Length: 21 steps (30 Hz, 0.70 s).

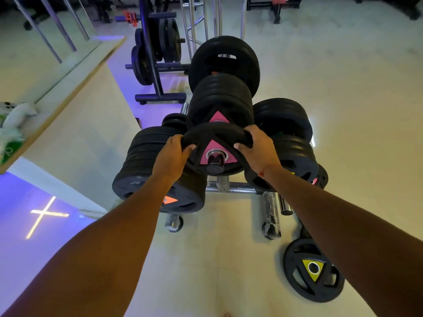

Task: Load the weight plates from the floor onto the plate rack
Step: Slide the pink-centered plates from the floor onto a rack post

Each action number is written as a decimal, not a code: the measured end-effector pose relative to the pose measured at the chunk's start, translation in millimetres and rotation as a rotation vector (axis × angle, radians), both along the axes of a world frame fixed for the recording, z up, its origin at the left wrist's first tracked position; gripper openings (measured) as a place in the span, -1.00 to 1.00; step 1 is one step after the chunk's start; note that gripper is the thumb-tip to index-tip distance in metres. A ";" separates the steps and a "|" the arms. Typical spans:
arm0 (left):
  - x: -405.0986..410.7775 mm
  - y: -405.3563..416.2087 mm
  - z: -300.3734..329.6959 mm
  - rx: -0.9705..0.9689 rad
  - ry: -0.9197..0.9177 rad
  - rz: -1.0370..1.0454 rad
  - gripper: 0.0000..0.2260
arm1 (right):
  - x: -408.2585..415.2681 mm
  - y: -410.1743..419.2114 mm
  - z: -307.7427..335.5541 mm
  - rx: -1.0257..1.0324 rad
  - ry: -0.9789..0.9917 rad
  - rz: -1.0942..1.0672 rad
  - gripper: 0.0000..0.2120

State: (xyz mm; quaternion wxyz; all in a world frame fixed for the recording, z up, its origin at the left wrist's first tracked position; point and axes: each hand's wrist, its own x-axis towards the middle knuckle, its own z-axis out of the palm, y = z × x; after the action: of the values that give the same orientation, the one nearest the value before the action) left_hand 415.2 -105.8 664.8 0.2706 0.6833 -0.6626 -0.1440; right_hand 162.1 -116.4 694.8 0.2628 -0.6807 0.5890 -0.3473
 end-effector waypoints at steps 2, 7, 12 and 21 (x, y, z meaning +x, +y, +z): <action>-5.4 -13.7 1.6 -0.032 0.044 0.038 -0.57 | 3.2 -12.6 3.9 -0.022 0.044 -0.108 -0.57; -15.9 -46.1 1.6 -0.094 0.162 0.117 -0.62 | 4.0 -41.1 12.5 -0.030 0.131 -0.200 -0.54; -21.6 -69.2 4.8 -0.127 0.186 0.169 -0.66 | 1.9 -65.1 12.1 -0.013 0.196 -0.246 -0.65; -24.0 -75.2 11.1 -0.118 0.124 0.215 -0.66 | -1.2 -68.8 12.5 0.022 0.178 -0.220 -0.67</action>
State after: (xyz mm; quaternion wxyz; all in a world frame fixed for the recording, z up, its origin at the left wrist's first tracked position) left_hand 391.2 -181.1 675.9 0.3647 0.7232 -0.5747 -0.1170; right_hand 160.9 -185.2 707.3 0.1771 -0.6374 0.6848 -0.3058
